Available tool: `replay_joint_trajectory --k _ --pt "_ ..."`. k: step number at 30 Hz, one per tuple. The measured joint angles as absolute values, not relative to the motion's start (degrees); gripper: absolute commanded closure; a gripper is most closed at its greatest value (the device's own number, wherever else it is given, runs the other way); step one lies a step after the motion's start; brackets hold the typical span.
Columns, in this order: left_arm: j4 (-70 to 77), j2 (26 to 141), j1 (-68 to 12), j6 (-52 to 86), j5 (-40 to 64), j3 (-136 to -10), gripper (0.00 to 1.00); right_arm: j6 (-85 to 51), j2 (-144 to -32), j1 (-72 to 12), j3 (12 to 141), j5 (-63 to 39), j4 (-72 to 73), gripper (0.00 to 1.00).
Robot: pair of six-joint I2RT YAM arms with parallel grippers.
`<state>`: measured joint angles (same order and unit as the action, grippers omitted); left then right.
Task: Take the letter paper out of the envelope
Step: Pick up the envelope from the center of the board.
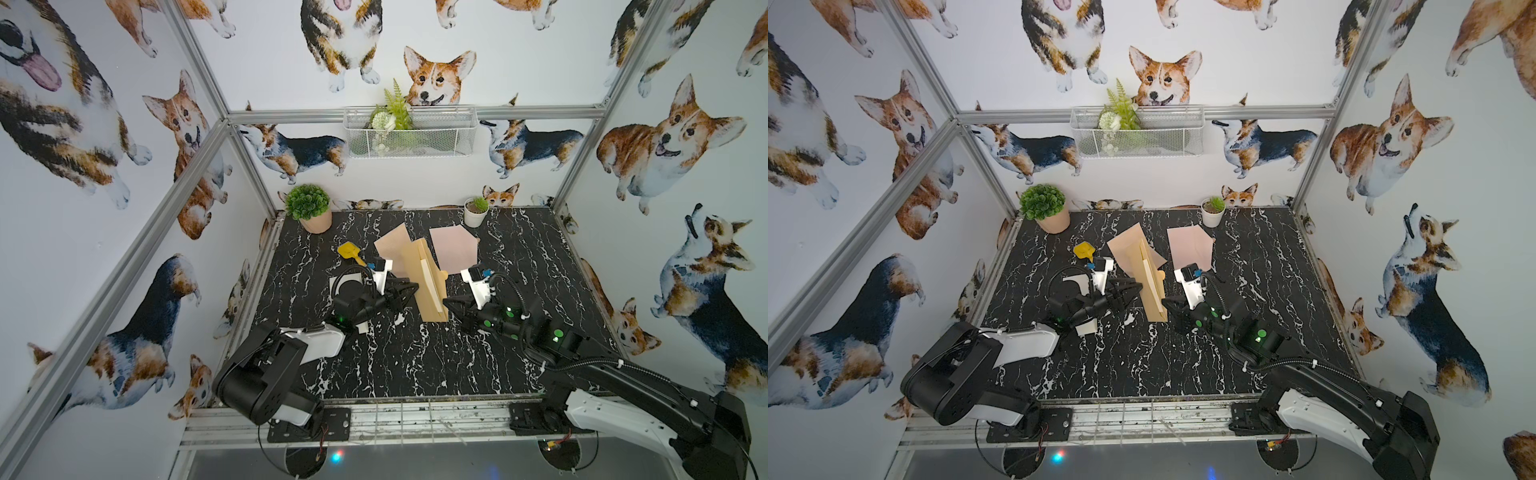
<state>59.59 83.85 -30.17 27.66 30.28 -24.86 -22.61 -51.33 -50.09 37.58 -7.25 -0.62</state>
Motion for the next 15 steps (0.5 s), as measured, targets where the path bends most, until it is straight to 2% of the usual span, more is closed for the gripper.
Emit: replay_joint_trajectory --k 4,10,15 --pt "59.55 83.00 -30.17 27.64 30.04 -24.71 0.48 -22.57 -50.85 -47.90 37.56 -8.45 -0.19 1.00" --pt "58.92 81.65 -30.17 27.46 29.02 -24.10 0.43 -22.74 -50.41 -42.13 36.42 -15.59 1.89 1.00" --pt "58.33 80.44 -30.17 26.70 28.45 -24.01 0.42 -22.83 -51.46 -41.34 35.75 -20.25 2.92 1.00"
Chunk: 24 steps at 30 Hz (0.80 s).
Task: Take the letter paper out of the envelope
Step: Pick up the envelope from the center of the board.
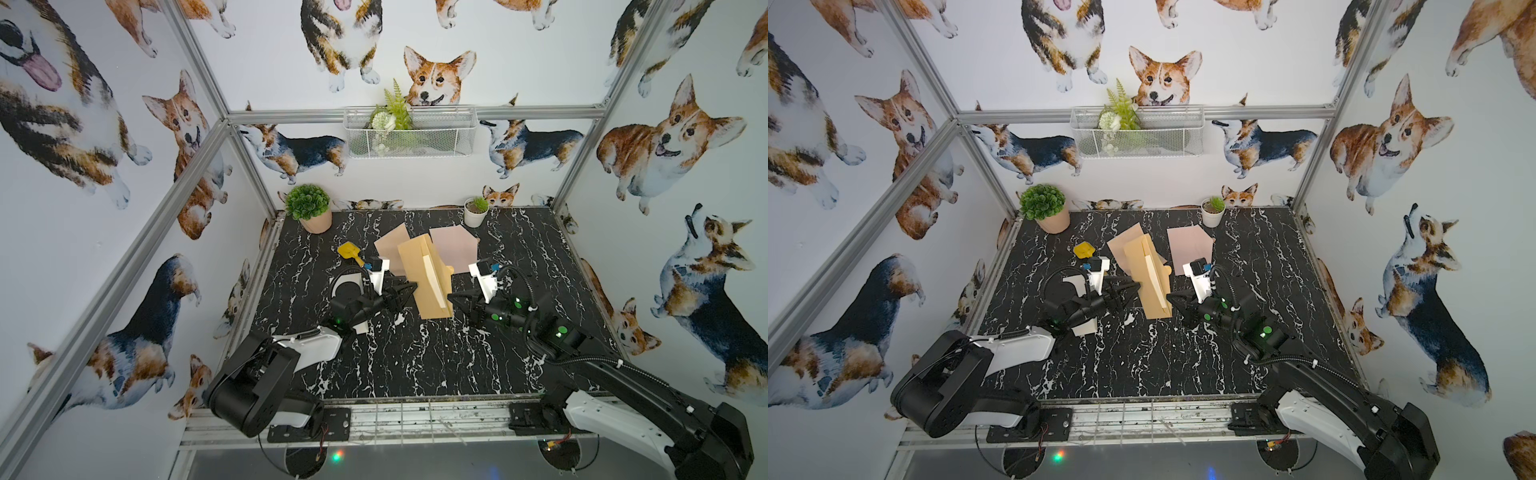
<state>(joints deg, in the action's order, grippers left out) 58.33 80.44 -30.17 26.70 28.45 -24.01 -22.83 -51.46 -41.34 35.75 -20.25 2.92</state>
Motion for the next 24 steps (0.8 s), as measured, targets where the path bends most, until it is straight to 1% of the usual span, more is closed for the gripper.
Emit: replay_joint_trajectory --k 10,12,14,18,24 --pt "57.89 80.44 -30.17 26.55 28.18 -24.08 0.41 -22.61 -52.69 -40.56 35.77 -24.29 4.60 1.00" --pt "57.47 80.47 -30.17 26.50 27.94 -24.08 0.35 -22.50 -52.40 -40.01 35.97 -24.73 4.60 1.00" --pt "57.12 80.31 -30.17 26.44 27.22 -23.97 0.27 -22.39 -52.16 -39.72 36.10 -25.21 4.60 1.00" --pt "56.77 79.35 -30.17 26.28 26.87 -23.64 0.28 -22.31 -51.75 -38.61 35.66 -26.63 5.08 1.00" --pt "57.06 78.87 -30.17 26.13 27.29 -23.64 0.28 -23.75 -53.36 -36.23 33.10 -30.39 9.52 1.00"
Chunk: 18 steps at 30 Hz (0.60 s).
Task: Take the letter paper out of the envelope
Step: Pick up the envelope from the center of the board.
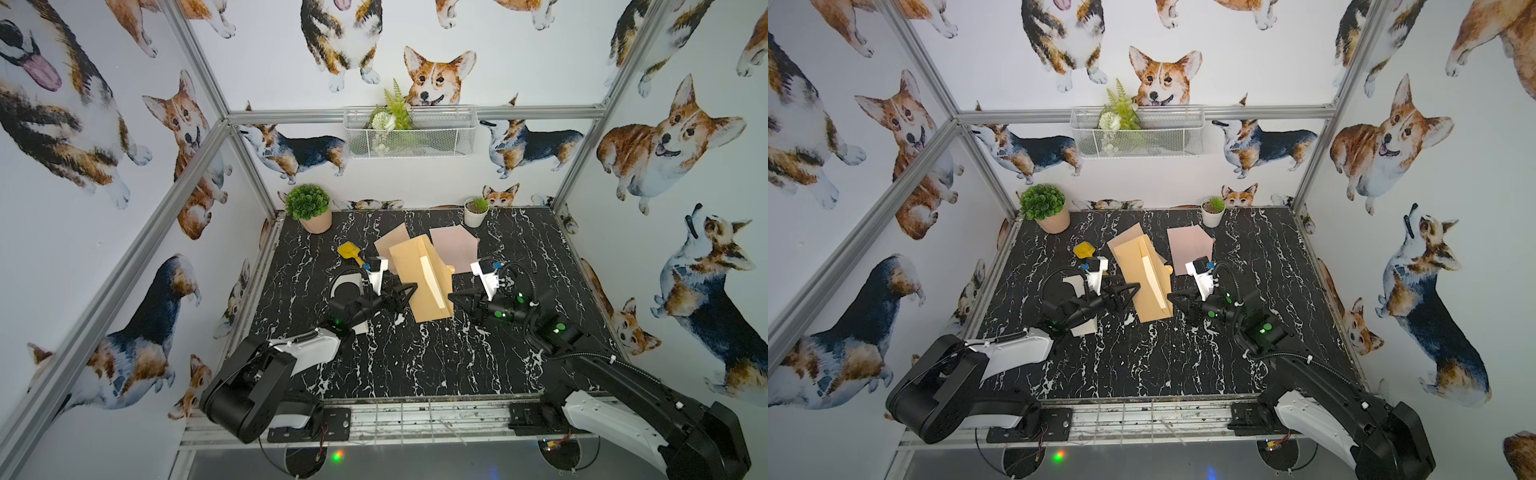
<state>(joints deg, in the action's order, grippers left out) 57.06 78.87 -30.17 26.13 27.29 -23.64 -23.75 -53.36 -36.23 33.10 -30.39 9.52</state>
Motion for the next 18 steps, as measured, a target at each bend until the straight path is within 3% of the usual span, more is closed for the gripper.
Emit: replay_joint_trajectory --k 4,9,16,18 --pt "57.60 79.20 -30.17 26.81 27.99 -23.64 0.34 -24.58 -55.77 -35.99 32.88 -32.99 13.28 1.00" --pt "58.78 79.33 -30.17 27.42 28.32 -23.64 0.53 -25.54 -58.41 -35.97 32.97 -34.15 16.10 1.00" --pt "58.92 79.40 -30.17 27.88 28.38 -23.64 0.93 -25.76 -60.14 -35.59 31.99 -34.20 17.74 1.00" --pt "59.18 79.42 -30.17 27.88 28.64 -23.64 1.00 -25.87 -60.27 -35.57 31.44 -33.50 17.72 1.00"
